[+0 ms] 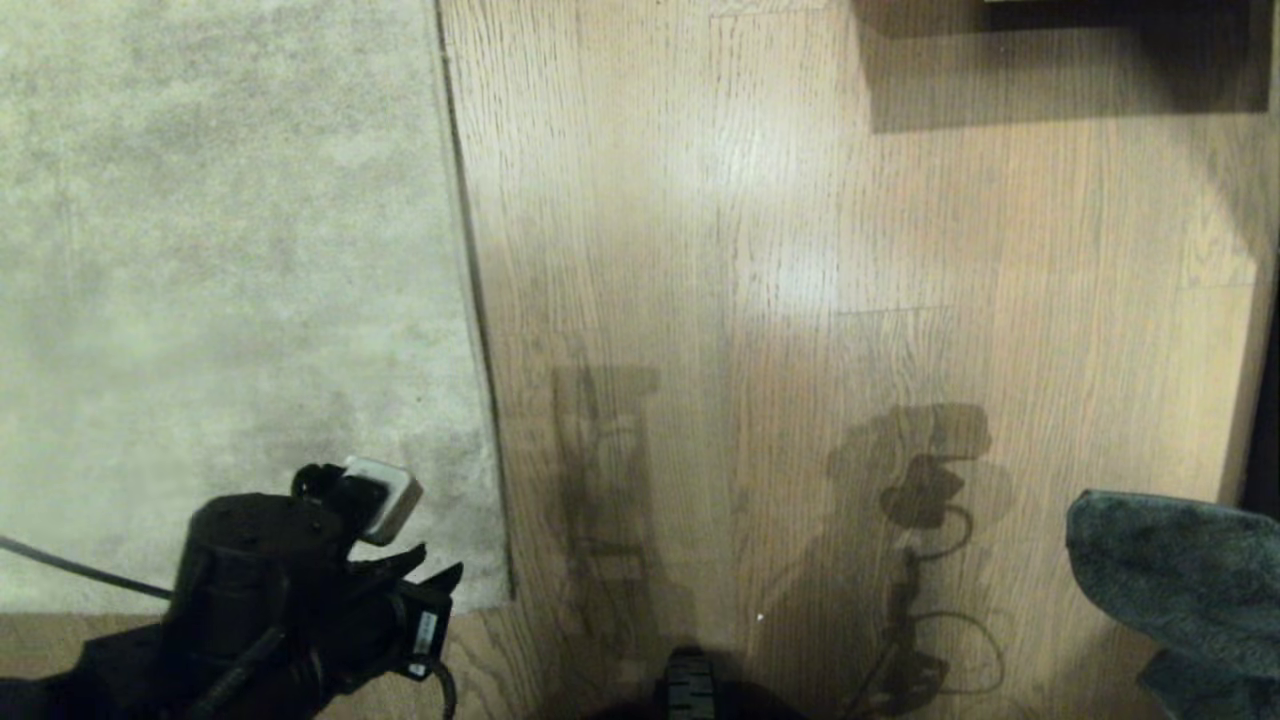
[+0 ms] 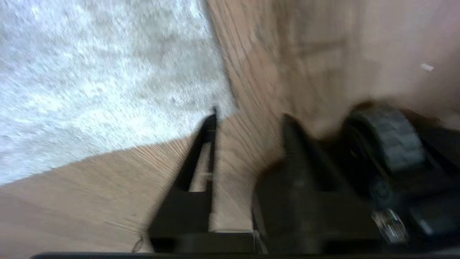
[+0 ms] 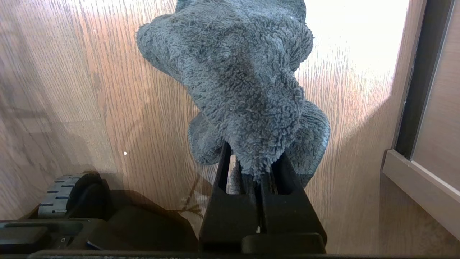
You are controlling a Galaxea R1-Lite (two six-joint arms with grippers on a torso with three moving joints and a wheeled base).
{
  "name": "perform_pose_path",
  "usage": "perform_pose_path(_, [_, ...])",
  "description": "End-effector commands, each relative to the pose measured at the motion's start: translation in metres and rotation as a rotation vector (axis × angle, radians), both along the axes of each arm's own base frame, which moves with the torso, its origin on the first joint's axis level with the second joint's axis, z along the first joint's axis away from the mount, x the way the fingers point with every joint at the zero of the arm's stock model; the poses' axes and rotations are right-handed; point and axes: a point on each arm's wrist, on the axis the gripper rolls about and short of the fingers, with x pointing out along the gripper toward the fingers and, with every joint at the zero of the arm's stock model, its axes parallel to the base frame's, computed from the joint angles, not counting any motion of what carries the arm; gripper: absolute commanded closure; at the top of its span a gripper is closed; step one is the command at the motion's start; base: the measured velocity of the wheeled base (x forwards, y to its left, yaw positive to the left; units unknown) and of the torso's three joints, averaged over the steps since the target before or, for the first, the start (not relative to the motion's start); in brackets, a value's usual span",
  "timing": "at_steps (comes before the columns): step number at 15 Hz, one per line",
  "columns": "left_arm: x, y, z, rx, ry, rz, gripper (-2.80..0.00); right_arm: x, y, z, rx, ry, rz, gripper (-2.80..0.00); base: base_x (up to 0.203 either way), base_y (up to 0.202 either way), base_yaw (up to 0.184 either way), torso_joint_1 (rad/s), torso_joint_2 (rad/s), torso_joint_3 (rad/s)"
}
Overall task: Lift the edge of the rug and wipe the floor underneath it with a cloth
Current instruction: Lift up the carpet
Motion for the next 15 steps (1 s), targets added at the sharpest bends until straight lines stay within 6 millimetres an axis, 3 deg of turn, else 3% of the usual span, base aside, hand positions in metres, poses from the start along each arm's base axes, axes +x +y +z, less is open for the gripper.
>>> perform_pose_path(1, [0.010,-0.020,-0.021,0.076,0.044,0.005,-2.80,0.000,0.000,0.000,-0.001,0.001,0.000,0.00,0.000,0.000,0.000,0.000,0.00,0.000])
perform_pose_path(9, [0.045,-0.038,-0.049,0.343,-0.002,0.249,-2.80,0.000,0.000,0.000,-0.001,0.001,0.000,0.00,0.000,0.000,0.000,0.000,0.00,0.000])
perform_pose_path(15, [0.080,-0.052,-0.075,0.412,-0.003,0.341,-2.80,0.000,0.000,0.000,-0.001,0.001,0.000,0.00,0.000,0.000,0.000,0.000,0.00,0.000])
